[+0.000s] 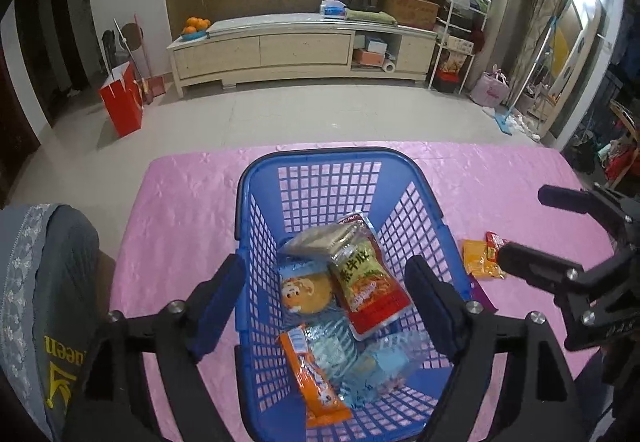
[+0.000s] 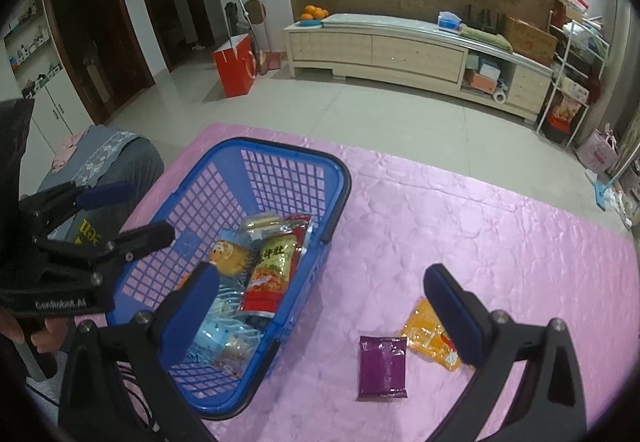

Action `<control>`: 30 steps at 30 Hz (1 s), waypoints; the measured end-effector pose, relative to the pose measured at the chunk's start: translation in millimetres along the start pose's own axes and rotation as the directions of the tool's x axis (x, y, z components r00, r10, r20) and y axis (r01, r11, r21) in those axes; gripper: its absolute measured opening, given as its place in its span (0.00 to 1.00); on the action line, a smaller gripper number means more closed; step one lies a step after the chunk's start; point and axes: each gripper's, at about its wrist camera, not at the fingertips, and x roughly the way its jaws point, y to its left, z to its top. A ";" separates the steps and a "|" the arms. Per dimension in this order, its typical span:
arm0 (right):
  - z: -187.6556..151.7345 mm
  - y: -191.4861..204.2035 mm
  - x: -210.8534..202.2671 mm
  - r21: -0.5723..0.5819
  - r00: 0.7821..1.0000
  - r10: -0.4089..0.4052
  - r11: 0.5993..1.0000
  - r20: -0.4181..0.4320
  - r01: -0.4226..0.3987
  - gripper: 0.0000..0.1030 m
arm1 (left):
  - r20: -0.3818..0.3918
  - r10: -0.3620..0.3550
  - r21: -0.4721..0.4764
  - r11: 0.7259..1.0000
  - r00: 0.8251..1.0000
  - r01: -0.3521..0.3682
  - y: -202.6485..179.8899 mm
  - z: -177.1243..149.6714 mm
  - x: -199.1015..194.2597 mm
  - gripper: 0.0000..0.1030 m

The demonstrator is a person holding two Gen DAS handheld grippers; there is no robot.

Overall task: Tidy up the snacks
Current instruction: 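Lower the orange wafer stick into the basket and open the left tool, then move both open tools toward the purple packet and red pouch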

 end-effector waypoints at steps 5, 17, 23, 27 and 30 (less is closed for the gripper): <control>-1.9 5.3 -20.5 -0.010 1.000 -0.006 1.000 0.021 0.007 1.00 | 0.012 -0.006 0.012 1.000 1.000 0.006 -9.9 -4.0 -19.8 0.78; -19.2 0.7 -76.1 0.011 0.997 -0.039 0.999 0.061 0.038 1.00 | 0.070 -0.037 0.033 0.999 0.997 0.035 -37.6 -14.3 -75.3 0.78; -34.8 -10.6 -97.5 0.026 0.995 -0.066 0.998 0.073 0.064 1.00 | 0.088 -0.057 0.054 0.997 0.994 0.053 -60.8 -18.9 -92.0 0.81; -46.6 -25.1 -106.7 0.054 0.994 -0.086 0.995 0.069 0.083 1.00 | 0.090 -0.062 0.085 0.995 0.994 0.055 -81.6 -23.5 -94.8 0.81; -56.9 -37.3 -110.9 0.073 0.993 -0.102 0.992 0.056 0.098 1.00 | 0.080 -0.071 0.110 0.992 0.994 0.062 -99.9 -26.6 -92.1 0.81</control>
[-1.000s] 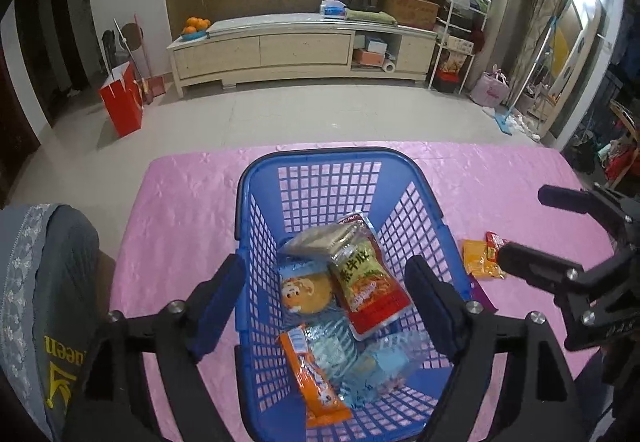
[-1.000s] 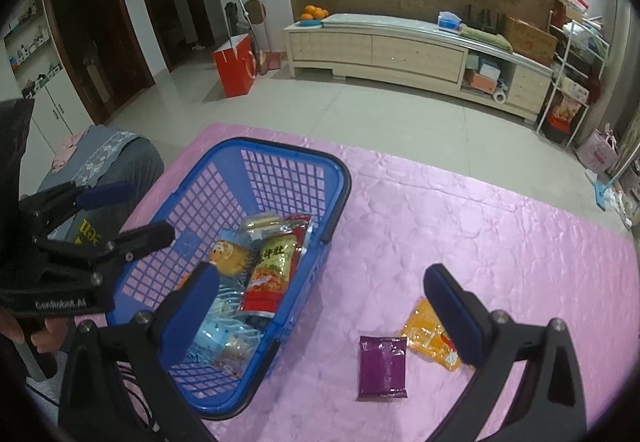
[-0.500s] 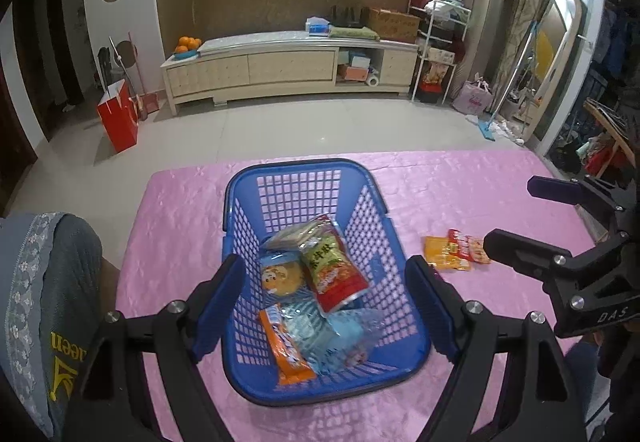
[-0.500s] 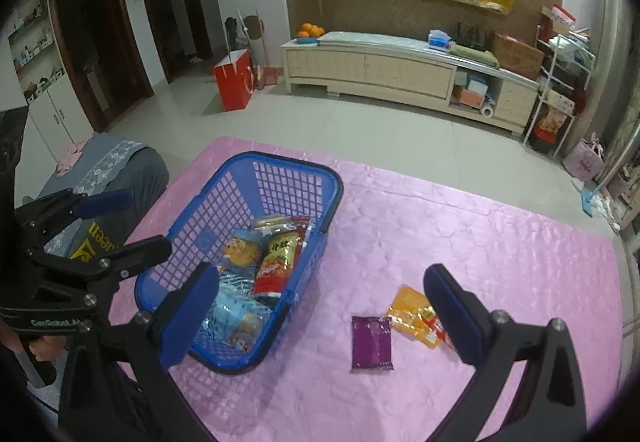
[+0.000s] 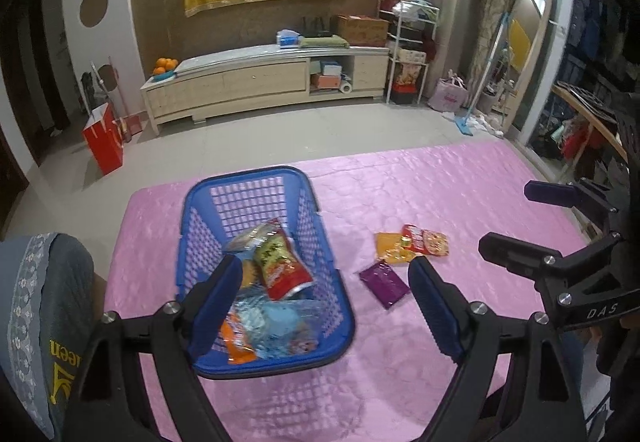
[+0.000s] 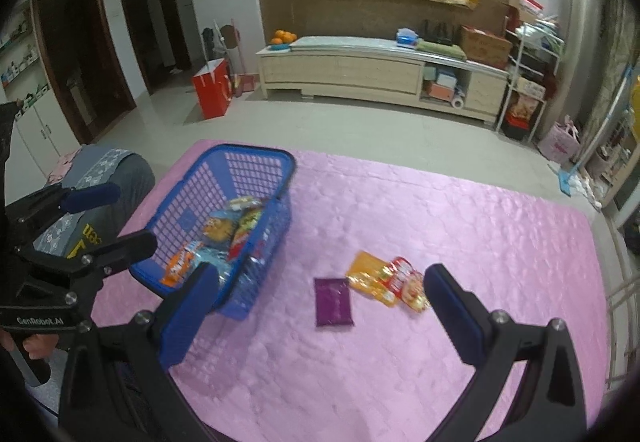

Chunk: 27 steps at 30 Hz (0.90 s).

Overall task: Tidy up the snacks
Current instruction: 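Move both open tools toward the purple packet and red pouch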

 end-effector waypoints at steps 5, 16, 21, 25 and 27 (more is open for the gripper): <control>-19.4 -22.4 -1.1 0.016 0.999 -0.010 1.000 -0.030 0.010 1.00 | -0.027 -0.024 0.025 0.999 0.999 0.025 -29.7 -5.6 13.4 0.81; -51.5 -72.4 7.6 0.081 0.997 -0.002 0.997 -0.072 0.007 1.00 | -0.128 -0.048 0.021 0.998 0.991 0.051 -83.4 -20.4 55.9 0.81; -63.8 -93.9 16.5 0.126 0.995 0.011 0.992 -0.096 0.001 1.00 | -0.163 -0.046 0.000 0.999 0.986 0.046 -95.7 -24.8 75.3 0.81; -73.1 -108.0 28.8 0.142 0.991 0.010 0.990 -0.130 0.009 1.00 | -0.180 -0.057 -0.016 0.998 0.982 0.055 -105.5 -26.6 88.7 0.81; -77.5 -113.2 34.3 0.149 0.990 0.013 0.989 -0.140 0.008 1.00 | -0.196 -0.053 -0.017 0.999 0.979 0.051 -111.3 -27.1 97.3 0.81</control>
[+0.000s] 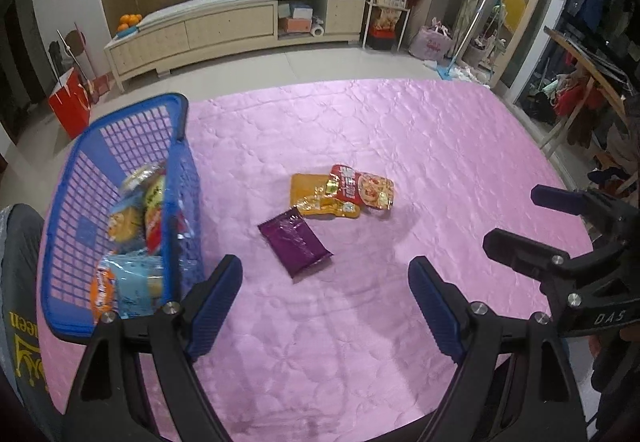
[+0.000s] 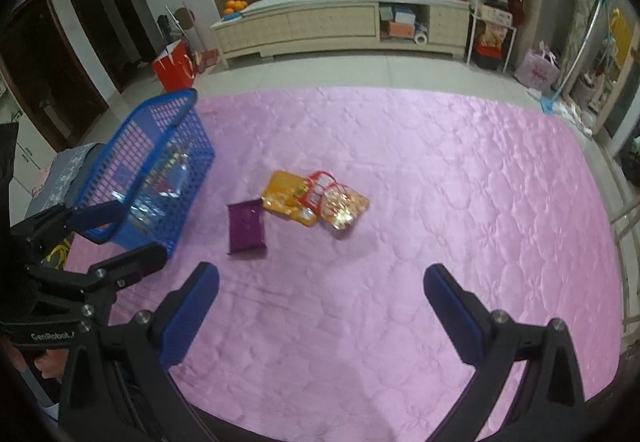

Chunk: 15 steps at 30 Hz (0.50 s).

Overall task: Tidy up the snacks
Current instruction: 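Move both open tools toward the purple packet and red pouch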

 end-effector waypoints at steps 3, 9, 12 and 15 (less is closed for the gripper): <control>-3.0 -8.5 9.9 0.017 1.000 0.009 1.000 -0.021 -0.009 1.00 | -0.030 0.015 -0.002 1.000 0.999 -0.015 -6.4 0.8 14.1 0.81; -4.0 -24.5 31.1 0.038 0.999 0.001 0.999 -0.046 0.001 1.00 | -0.073 0.037 -0.020 0.999 0.997 -0.039 -11.9 -0.6 41.6 0.81; -3.1 -28.4 42.8 0.046 0.998 0.003 0.999 -0.064 0.000 1.00 | -0.096 0.047 -0.040 0.998 0.994 -0.051 -8.9 0.5 55.5 0.81; 0.1 -30.4 55.0 0.050 0.996 -0.008 0.999 -0.084 0.013 1.00 | -0.115 0.057 -0.054 0.997 0.992 -0.063 -5.7 3.3 69.1 0.81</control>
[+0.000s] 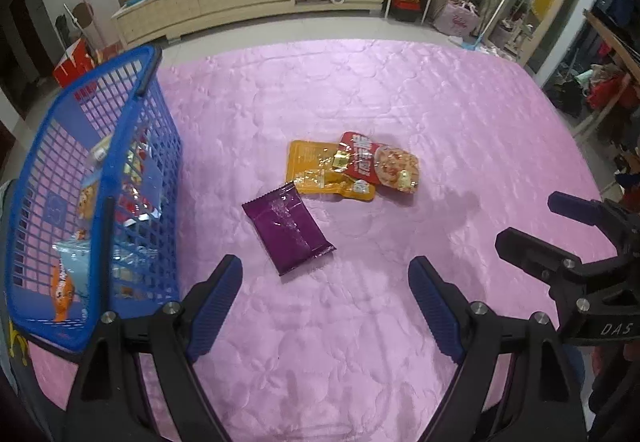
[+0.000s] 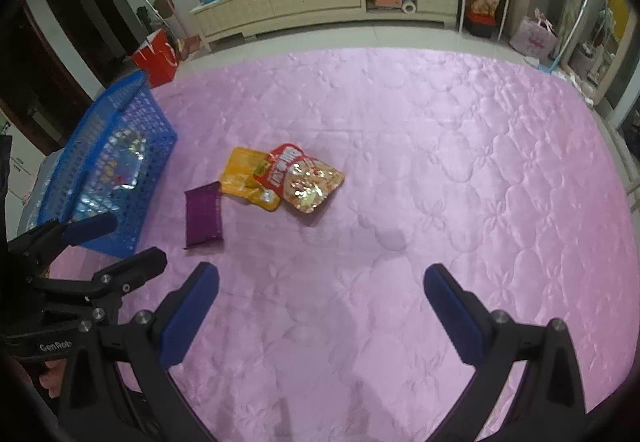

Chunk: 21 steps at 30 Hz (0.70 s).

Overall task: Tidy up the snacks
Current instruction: 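Move both open tools toward the purple packet and red pouch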

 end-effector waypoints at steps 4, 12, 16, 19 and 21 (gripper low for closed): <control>4.6 -2.6 17.6 -0.011 1.000 -0.014 1.000 -0.022 0.014 1.00 | -0.022 0.008 -0.014 1.000 1.000 -0.009 1.4 5.7 15.4 0.81; 18.4 -9.8 50.4 -0.035 0.998 -0.028 0.999 -0.064 0.026 1.00 | -0.066 0.008 -0.075 0.997 0.998 -0.013 12.7 16.6 52.9 0.81; 25.6 -13.1 58.9 -0.028 0.997 -0.034 0.999 -0.063 0.033 1.00 | -0.071 0.050 -0.111 0.992 0.996 -0.058 23.3 20.9 68.9 0.81; 25.5 -14.6 61.8 -0.005 0.998 -0.011 1.000 -0.062 0.010 1.00 | -0.082 0.061 -0.165 0.983 0.995 -0.074 34.4 21.9 78.0 0.81; 24.2 -14.4 63.6 -0.001 0.998 -0.003 1.000 -0.063 0.003 1.00 | -0.093 0.057 -0.168 0.983 0.994 -0.072 37.7 21.5 83.6 0.81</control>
